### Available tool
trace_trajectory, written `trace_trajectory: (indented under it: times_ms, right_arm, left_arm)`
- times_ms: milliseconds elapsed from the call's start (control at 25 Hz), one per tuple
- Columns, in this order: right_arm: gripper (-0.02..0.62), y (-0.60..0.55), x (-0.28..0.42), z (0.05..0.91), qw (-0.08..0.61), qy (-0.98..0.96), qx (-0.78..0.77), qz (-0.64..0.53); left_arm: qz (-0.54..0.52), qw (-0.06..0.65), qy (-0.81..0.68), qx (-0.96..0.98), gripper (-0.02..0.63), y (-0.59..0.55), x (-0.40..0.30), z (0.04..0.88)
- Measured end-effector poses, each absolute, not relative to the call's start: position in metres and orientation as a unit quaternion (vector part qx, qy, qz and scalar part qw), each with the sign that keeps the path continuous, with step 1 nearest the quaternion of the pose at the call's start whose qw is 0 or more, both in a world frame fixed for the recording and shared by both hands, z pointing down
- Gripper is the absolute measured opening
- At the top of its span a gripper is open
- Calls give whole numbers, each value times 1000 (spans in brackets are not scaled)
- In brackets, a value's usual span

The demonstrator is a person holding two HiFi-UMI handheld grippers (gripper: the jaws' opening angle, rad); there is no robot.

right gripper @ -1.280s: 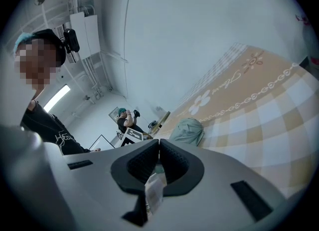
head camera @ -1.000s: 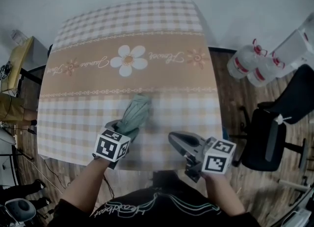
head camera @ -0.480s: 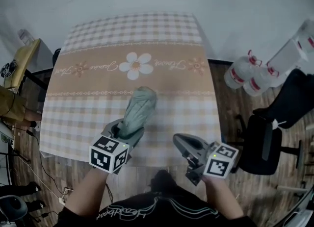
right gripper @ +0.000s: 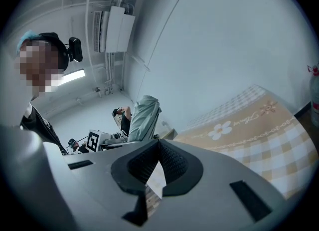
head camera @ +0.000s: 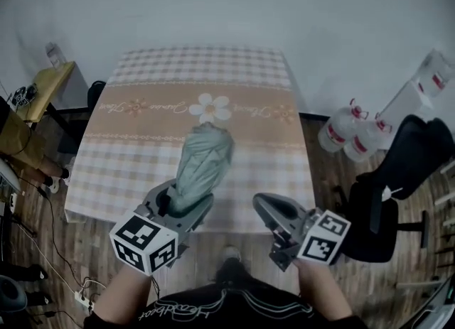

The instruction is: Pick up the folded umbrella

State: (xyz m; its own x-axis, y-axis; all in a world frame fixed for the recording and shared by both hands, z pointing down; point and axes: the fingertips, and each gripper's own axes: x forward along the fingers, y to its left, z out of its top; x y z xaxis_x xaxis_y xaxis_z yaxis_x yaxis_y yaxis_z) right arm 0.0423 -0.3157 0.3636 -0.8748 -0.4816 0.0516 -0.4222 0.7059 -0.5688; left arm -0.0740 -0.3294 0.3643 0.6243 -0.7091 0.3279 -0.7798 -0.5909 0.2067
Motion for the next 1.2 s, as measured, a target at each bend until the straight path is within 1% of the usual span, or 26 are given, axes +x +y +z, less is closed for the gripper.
trace_trajectory:
  times_ms: [440, 600, 960, 1200]
  right_arm:
    - [12, -235, 12, 274, 90, 943, -245, -207]
    - [12, -207, 4, 252, 97, 948, -244, -181]
    - [11, -167, -10, 242, 78, 947, -279, -139]
    - [11, -148, -16, 242, 69, 947, -282, -138]
  left_arm:
    - [35, 115, -422, 899, 245, -231, -117, 280]
    - [9, 111, -422, 900, 245, -202, -130, 263]
    - [-13, 105, -408, 907, 245, -166, -142, 251]
    - [-24, 113, -401, 909, 245, -153, -144, 251]
